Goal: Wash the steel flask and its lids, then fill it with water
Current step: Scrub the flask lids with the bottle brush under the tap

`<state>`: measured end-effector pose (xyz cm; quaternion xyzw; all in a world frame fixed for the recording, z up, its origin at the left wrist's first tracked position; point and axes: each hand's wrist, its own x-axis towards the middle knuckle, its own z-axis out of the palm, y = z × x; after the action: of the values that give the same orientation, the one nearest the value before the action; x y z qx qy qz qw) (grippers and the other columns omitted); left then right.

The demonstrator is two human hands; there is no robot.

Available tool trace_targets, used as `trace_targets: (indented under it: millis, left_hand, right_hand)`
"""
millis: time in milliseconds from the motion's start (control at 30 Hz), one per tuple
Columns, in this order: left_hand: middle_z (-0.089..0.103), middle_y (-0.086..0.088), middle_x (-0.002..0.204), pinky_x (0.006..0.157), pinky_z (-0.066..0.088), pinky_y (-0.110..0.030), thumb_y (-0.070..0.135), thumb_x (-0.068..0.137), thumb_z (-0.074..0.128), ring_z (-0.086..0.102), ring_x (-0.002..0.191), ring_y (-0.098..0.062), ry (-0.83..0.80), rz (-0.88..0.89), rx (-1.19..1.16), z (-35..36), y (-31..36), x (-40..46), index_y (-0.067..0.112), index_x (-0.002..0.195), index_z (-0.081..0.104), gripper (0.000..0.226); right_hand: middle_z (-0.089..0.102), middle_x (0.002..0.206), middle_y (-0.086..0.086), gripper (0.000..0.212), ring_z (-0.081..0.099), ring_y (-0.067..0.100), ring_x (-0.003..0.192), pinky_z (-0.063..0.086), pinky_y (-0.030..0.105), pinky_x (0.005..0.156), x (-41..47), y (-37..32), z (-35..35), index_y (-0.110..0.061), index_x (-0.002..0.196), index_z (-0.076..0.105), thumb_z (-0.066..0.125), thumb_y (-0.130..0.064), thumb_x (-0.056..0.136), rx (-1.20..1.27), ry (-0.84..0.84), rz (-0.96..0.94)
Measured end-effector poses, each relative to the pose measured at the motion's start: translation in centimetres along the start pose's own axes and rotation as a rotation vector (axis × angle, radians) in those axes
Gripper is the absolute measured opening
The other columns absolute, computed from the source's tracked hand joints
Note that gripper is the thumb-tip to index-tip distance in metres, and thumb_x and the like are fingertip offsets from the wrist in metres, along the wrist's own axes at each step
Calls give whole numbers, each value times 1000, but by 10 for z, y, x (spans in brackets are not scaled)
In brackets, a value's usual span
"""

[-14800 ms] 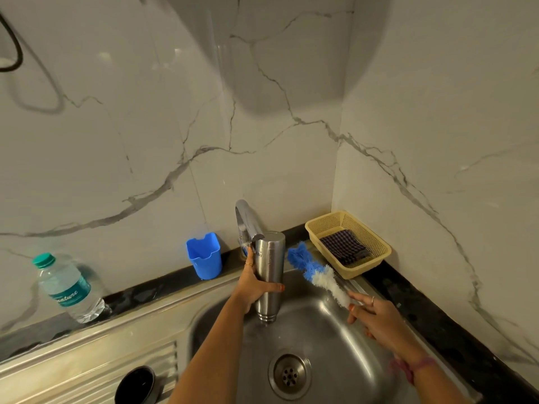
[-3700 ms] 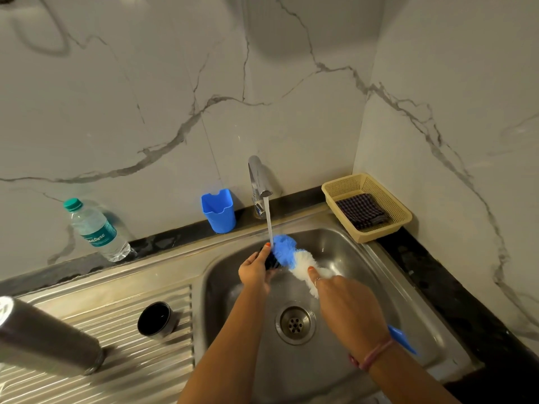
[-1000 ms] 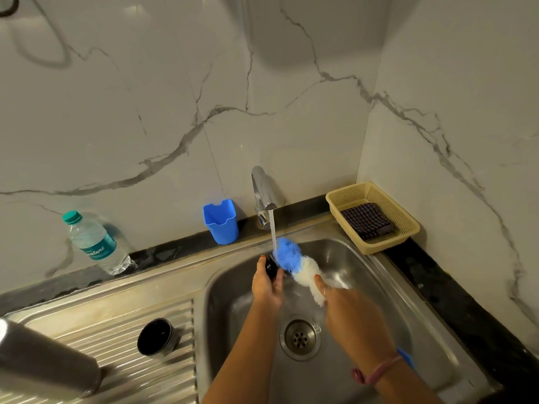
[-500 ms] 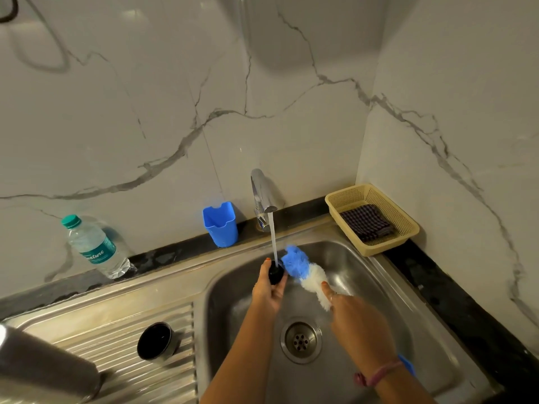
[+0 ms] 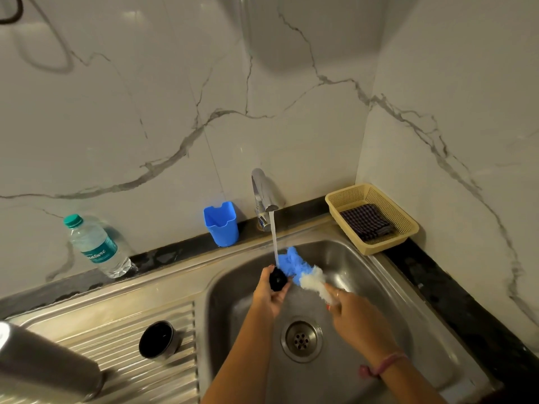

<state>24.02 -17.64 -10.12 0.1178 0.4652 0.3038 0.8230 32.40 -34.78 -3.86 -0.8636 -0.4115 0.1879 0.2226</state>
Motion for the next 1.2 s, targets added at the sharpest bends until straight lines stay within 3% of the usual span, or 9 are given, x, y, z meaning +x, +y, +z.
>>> trace_targets:
  millis: [100, 233, 300, 500, 633, 800, 933, 1067, 1200]
  left_hand:
    - [61, -23, 109, 96, 52, -49, 15, 96, 61, 64, 93, -34, -21, -23, -11, 4, -2, -1, 2, 108, 58, 18]
    - [68, -16, 100, 69, 59, -41, 25, 98, 59, 67, 85, -29, -48, -25, -15, 14, -4, 2, 6, 110, 63, 23]
    - [70, -16, 98, 66, 60, -41, 26, 98, 59, 68, 84, -29, -61, -31, -31, 20, -5, 2, 5, 114, 64, 27]
    - [63, -22, 101, 100, 49, -52, 28, 100, 56, 64, 91, -35, -29, 12, -72, 23, -12, -2, 3, 101, 57, 25]
    - [69, -17, 97, 83, 56, -49, 30, 98, 58, 67, 83, -31, -8, 46, -45, 18, -8, 6, 4, 112, 63, 30]
    - [71, -18, 93, 98, 52, -48, 29, 98, 60, 68, 83, -28, -22, 48, -38, 18, -12, 3, 1, 110, 63, 30]
    - [74, -13, 82, 68, 62, -39, 22, 102, 52, 72, 74, -24, -77, 29, -86, 17, -14, -2, 2, 109, 64, 24]
    - [71, -16, 91, 80, 58, -38, 17, 103, 49, 68, 87, -26, -97, 54, -114, 21, -12, -8, 2, 102, 62, 20]
    - [73, -17, 90, 73, 60, -39, 16, 104, 44, 68, 87, -27, -145, 30, -136, 16, -13, -8, -1, 110, 62, 26]
  right_hand:
    - [67, 113, -6, 45, 59, 2, 80, 48, 15, 67, 2, 4, 4, -30, 143, 43, 47, -26, 98, 196, -69, 68]
    - [64, 127, -4, 51, 64, 13, 102, 50, 22, 83, -17, -5, 20, -34, 148, 32, 45, -26, 99, 192, -83, 70]
    - [66, 123, -2, 55, 63, 16, 107, 49, 29, 91, -22, -8, 29, -36, 150, 24, 42, -24, 99, 157, -53, 61]
    - [67, 112, -2, 55, 63, 13, 90, 48, 23, 75, -6, -11, 23, -34, 151, 21, 38, -20, 100, 185, -7, 110]
    - [69, 108, -1, 56, 65, 15, 96, 49, 26, 81, -20, -20, 25, -37, 151, 17, 39, -25, 100, 114, 10, -15]
    - [67, 115, -1, 55, 63, 14, 97, 49, 24, 80, -9, -17, 24, -35, 151, 21, 39, -22, 101, 141, 45, 51]
    - [69, 101, -1, 55, 60, 11, 82, 43, 20, 69, -14, -27, 25, -37, 151, 19, 39, -24, 101, 119, 25, -16]
    - [68, 112, -2, 53, 60, 11, 87, 45, 21, 74, -4, -10, 19, -36, 150, 23, 37, -23, 101, 163, 47, 71]
    - [68, 105, -4, 53, 60, 10, 84, 44, 17, 67, -9, -13, 19, -38, 149, 24, 41, -24, 101, 177, 0, -3]
